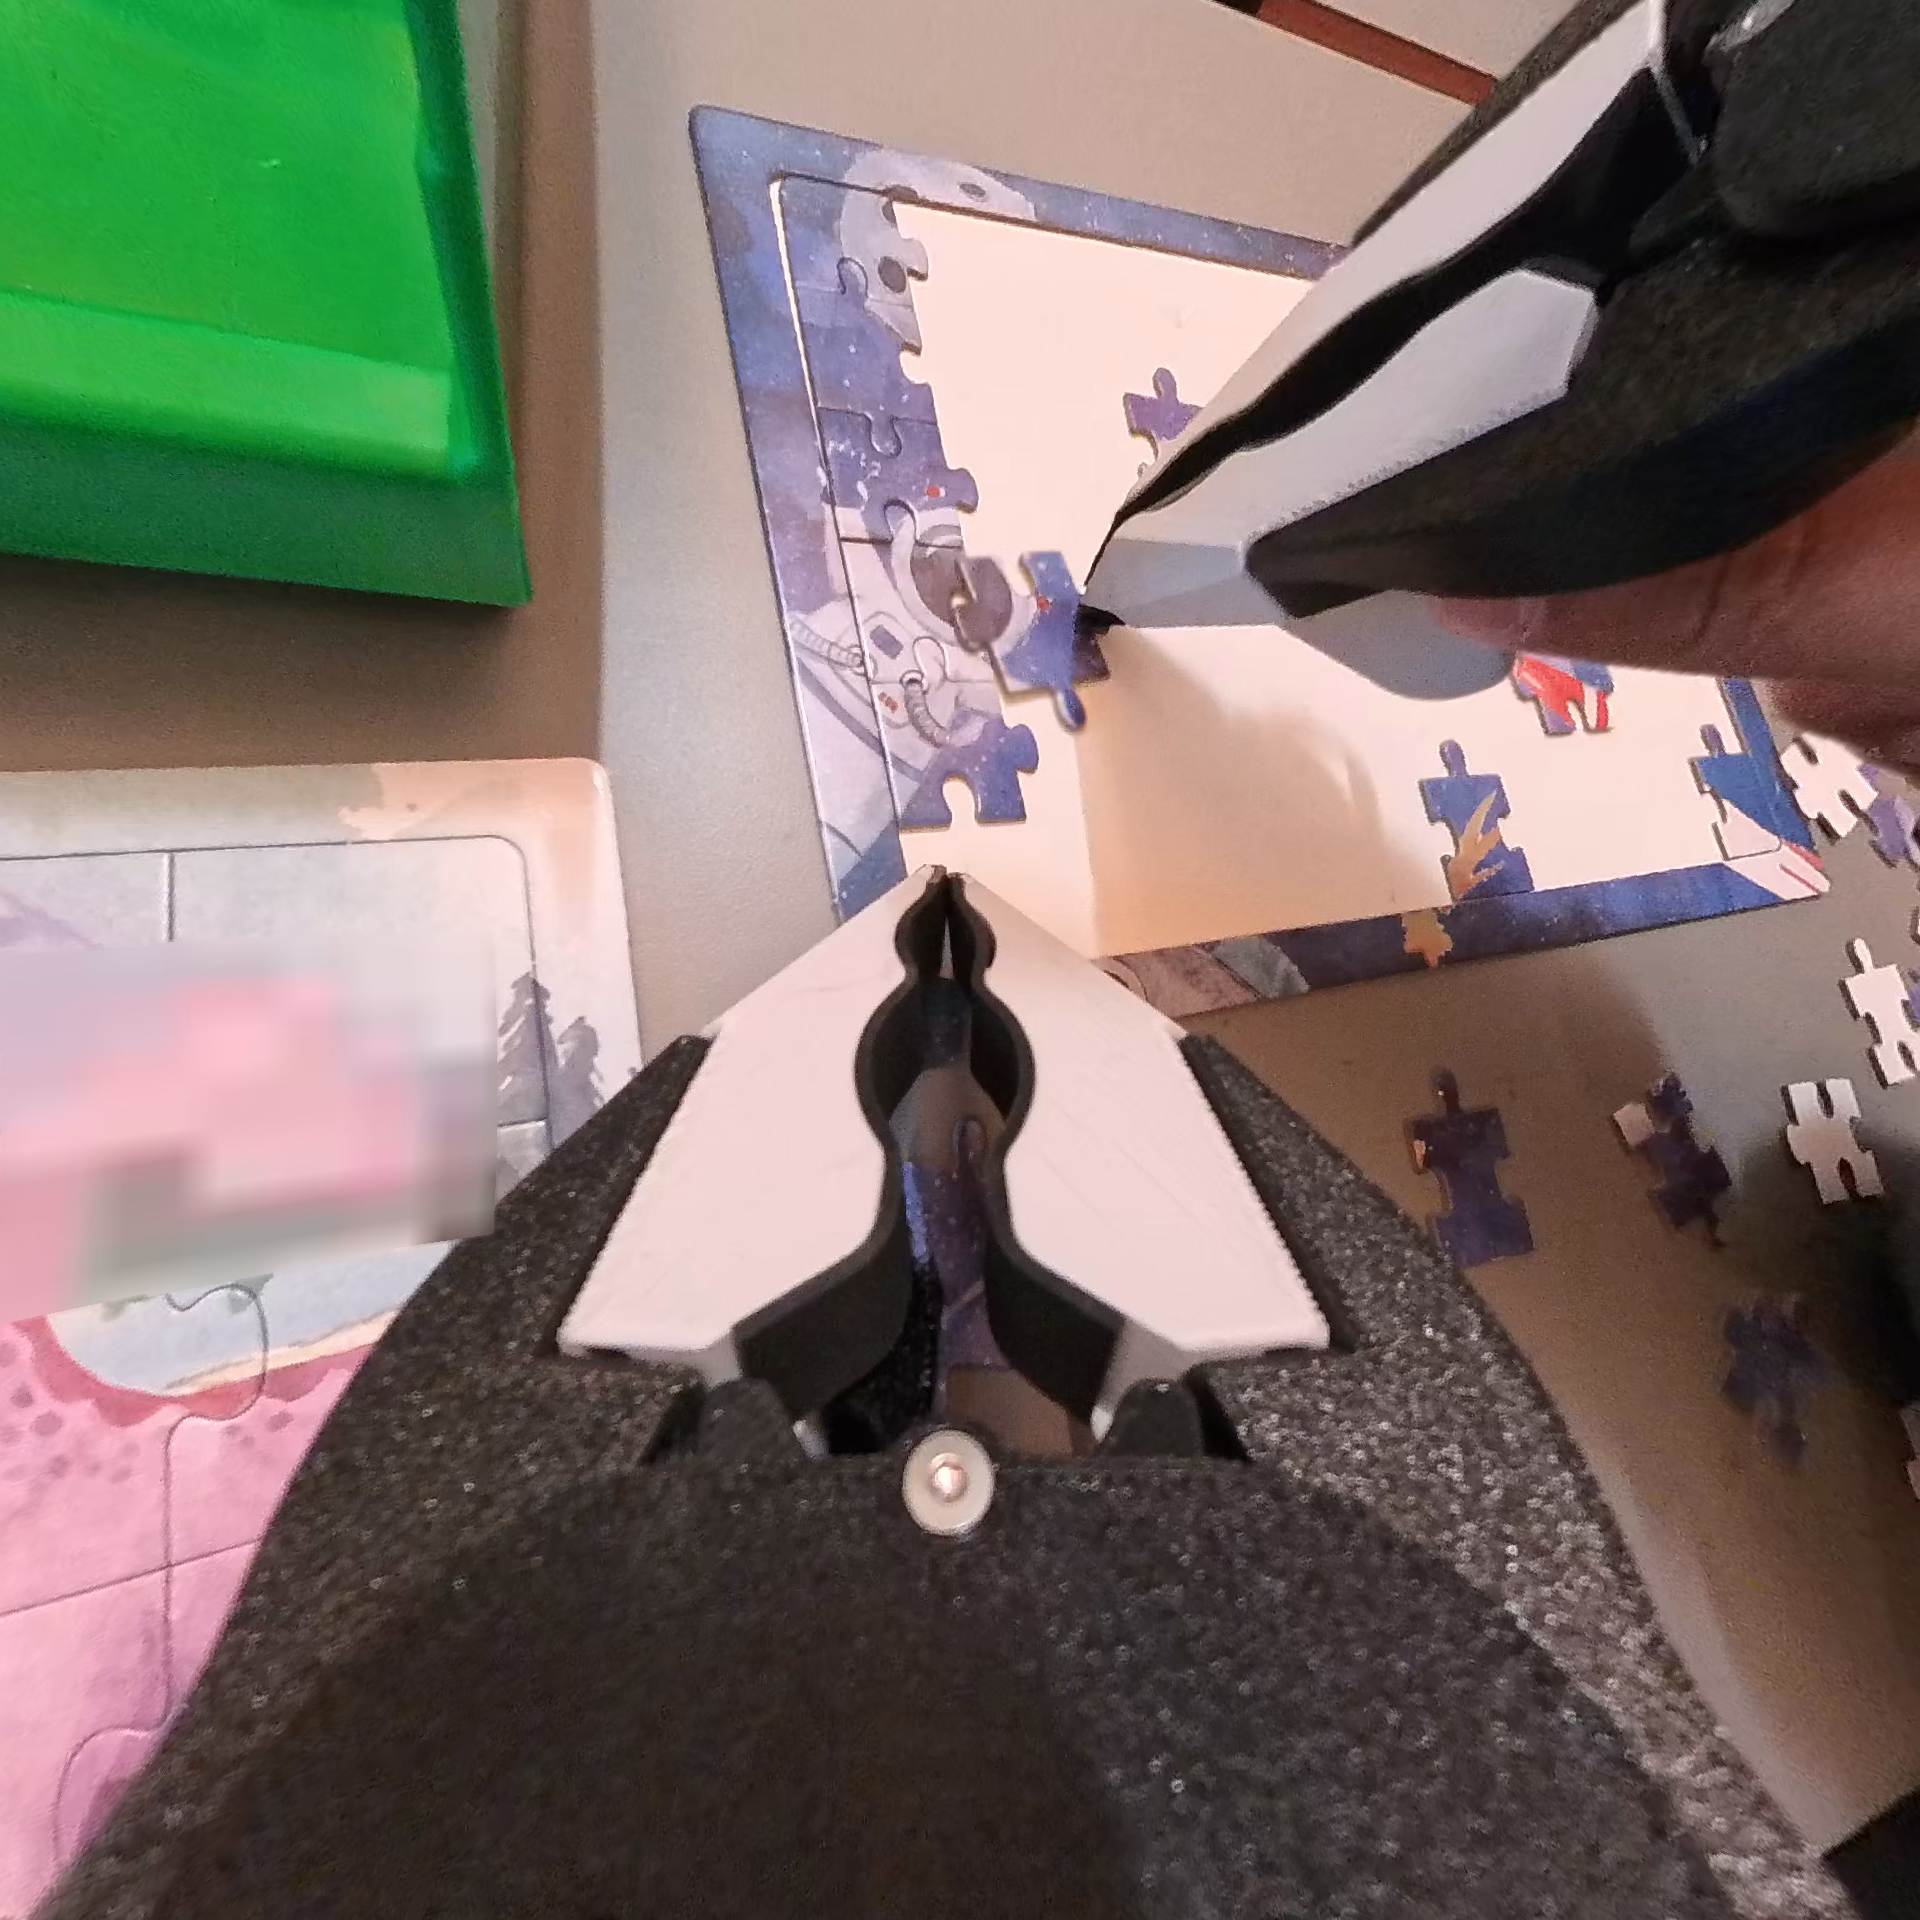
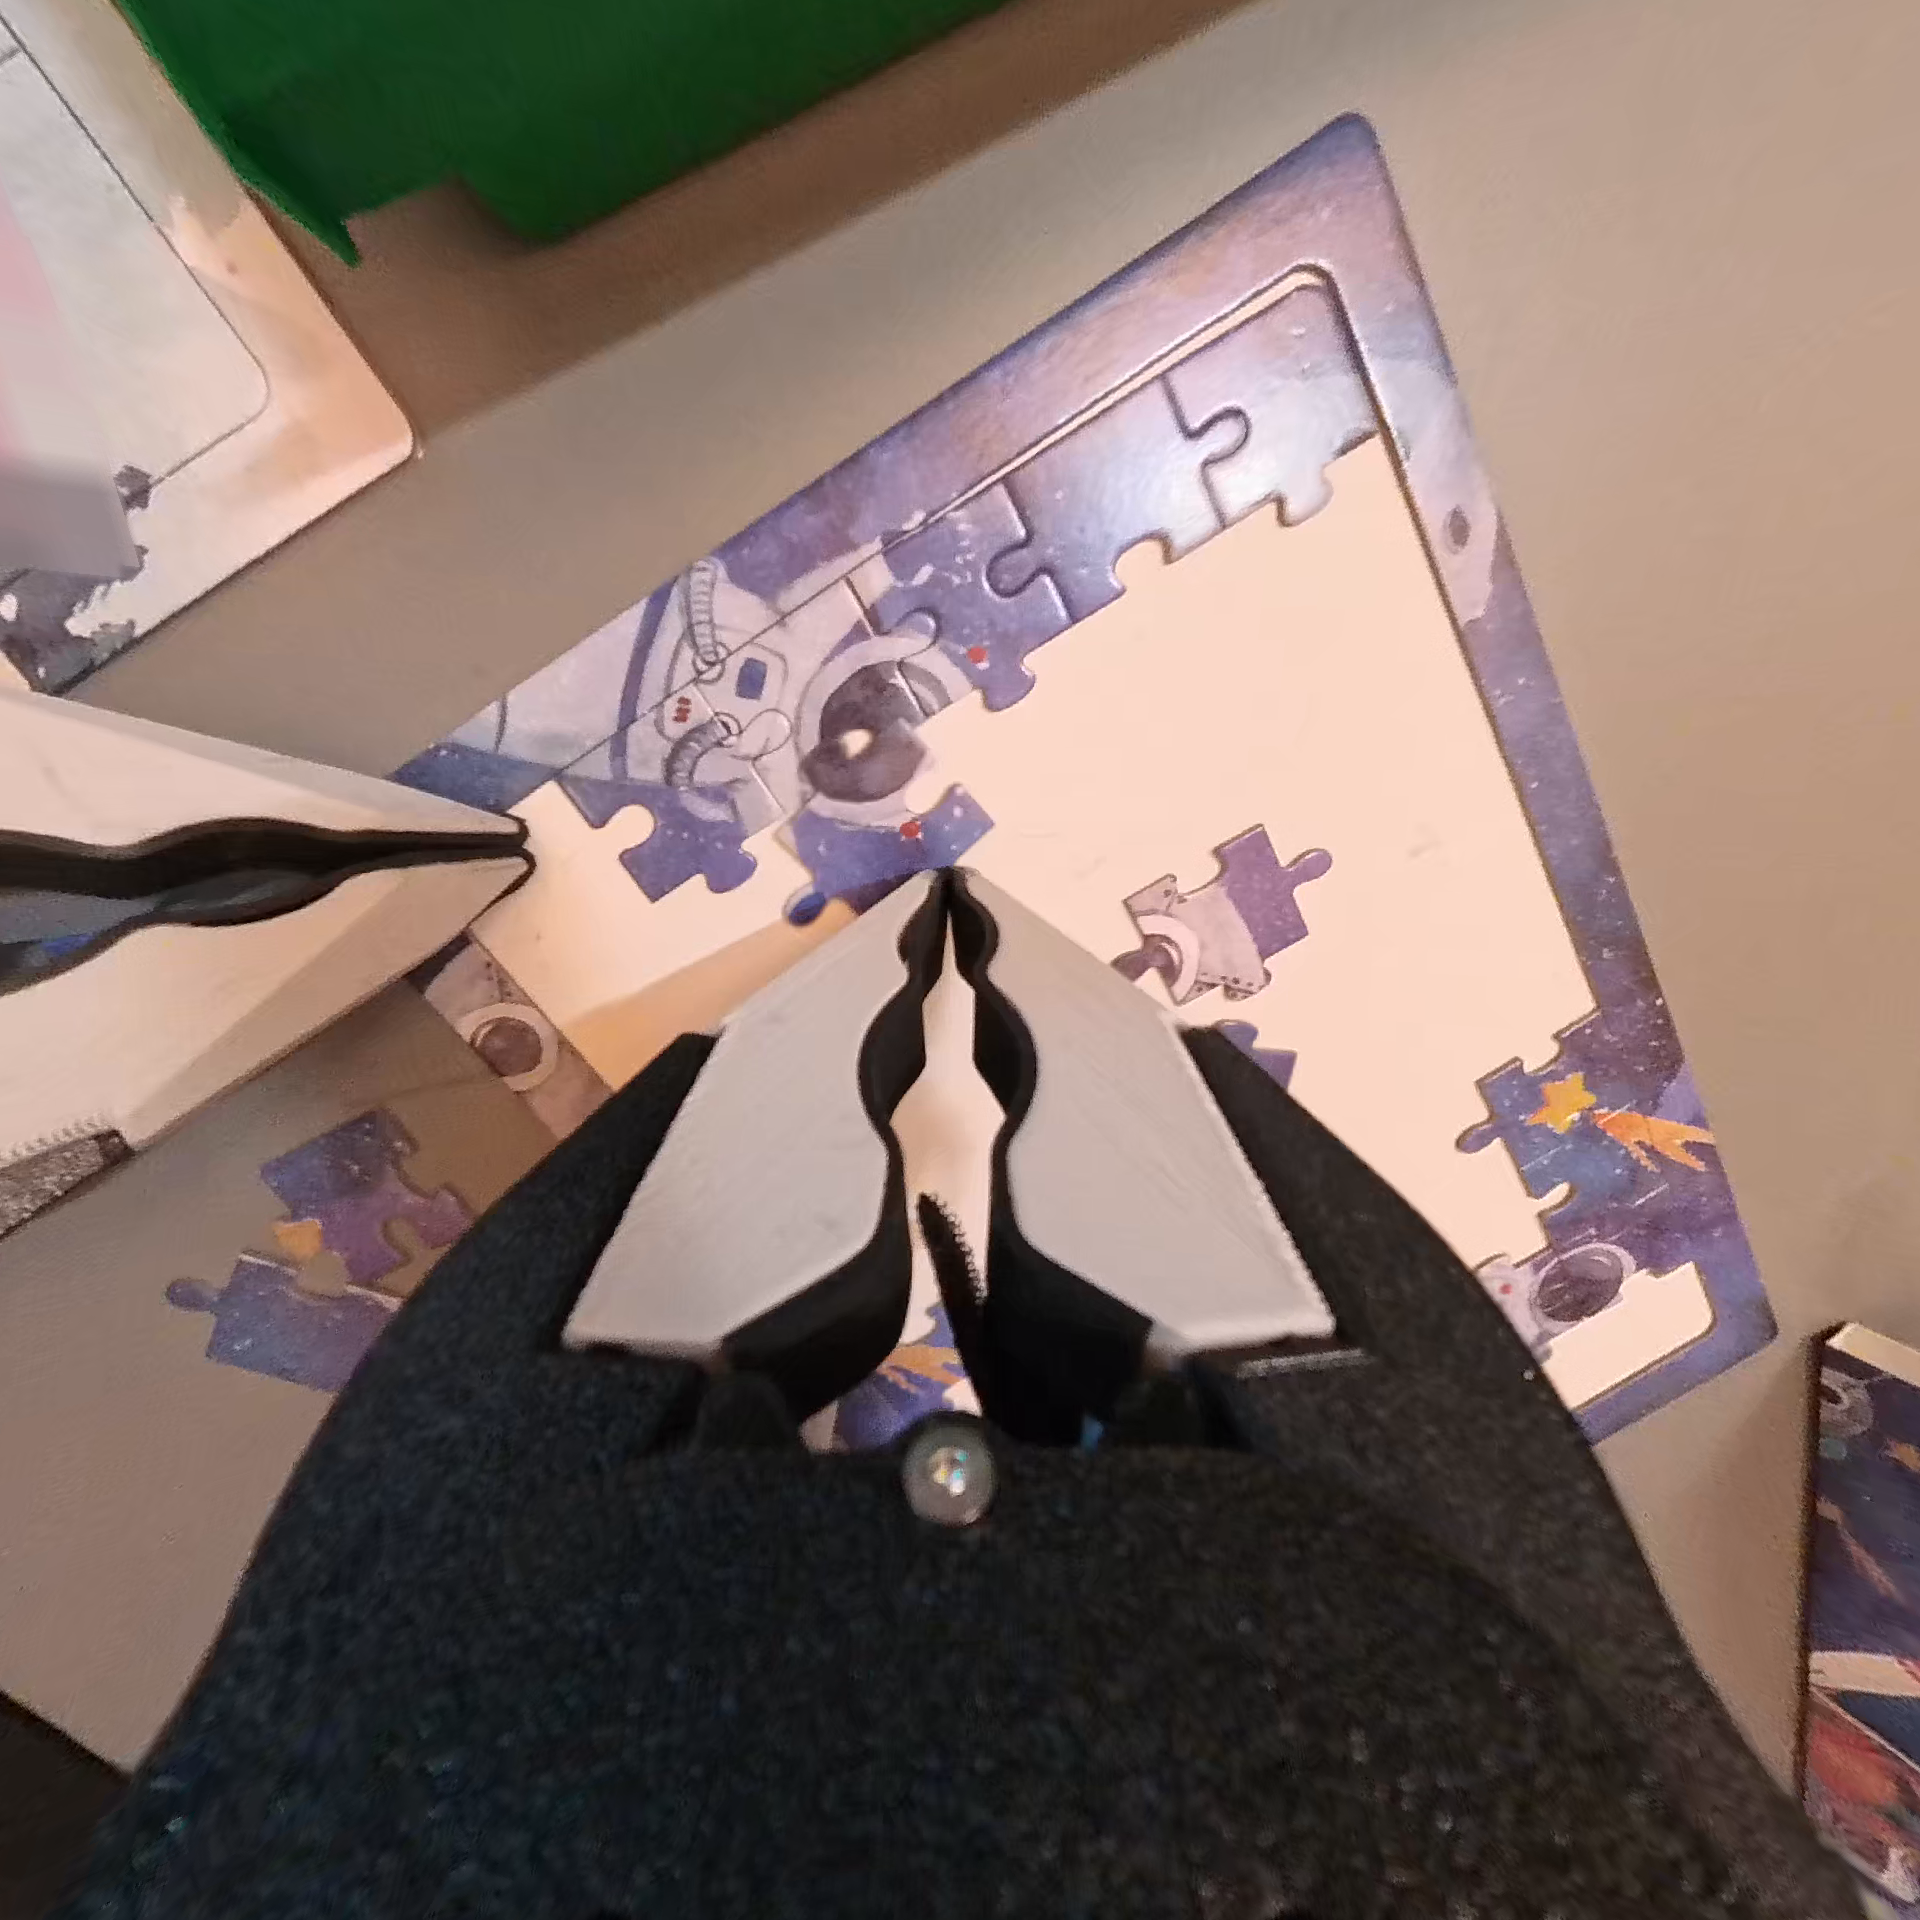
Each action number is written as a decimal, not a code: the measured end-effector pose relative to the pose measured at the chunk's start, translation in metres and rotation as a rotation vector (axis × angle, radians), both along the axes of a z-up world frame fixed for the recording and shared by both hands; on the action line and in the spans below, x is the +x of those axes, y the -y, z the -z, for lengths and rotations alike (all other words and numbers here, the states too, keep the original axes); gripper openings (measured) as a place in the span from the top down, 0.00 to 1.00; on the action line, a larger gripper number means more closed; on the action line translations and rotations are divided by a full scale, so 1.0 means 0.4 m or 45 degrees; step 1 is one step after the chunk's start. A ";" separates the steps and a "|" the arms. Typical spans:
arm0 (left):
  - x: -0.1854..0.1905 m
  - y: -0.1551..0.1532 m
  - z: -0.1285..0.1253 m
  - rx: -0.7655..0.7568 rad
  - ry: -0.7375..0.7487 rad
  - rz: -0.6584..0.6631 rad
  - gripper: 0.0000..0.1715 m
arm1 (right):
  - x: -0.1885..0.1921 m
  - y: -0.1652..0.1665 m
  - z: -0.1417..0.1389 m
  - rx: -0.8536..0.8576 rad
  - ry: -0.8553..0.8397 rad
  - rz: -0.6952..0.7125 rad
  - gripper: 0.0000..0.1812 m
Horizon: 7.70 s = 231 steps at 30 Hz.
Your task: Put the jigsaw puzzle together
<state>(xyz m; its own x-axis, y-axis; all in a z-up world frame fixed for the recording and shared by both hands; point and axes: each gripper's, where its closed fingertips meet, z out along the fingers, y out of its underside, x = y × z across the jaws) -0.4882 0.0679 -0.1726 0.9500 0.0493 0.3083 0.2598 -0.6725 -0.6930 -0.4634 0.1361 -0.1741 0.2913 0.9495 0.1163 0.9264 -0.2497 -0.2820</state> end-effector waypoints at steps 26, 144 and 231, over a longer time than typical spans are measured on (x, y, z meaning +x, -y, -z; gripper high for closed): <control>0.000 0.000 0.000 0.000 0.007 0.000 1.00 | -0.074 0.002 -0.027 -0.004 -0.196 0.120 1.00; -0.034 -0.102 -0.001 -0.156 -0.164 0.254 1.00 | -0.037 0.022 -0.020 -0.028 -0.622 -0.339 1.00; -0.036 -0.113 -0.047 -0.161 -0.421 0.156 1.00 | 0.594 0.229 -0.377 0.182 -0.648 -0.168 1.00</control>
<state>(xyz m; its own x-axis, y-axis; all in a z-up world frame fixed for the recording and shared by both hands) -0.5025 0.1130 -0.1537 0.9984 -0.0530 -0.0175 -0.0521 -0.7703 -0.6355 -0.2259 0.0446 -0.0234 0.2242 0.9669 0.1221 0.6848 -0.0672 -0.7256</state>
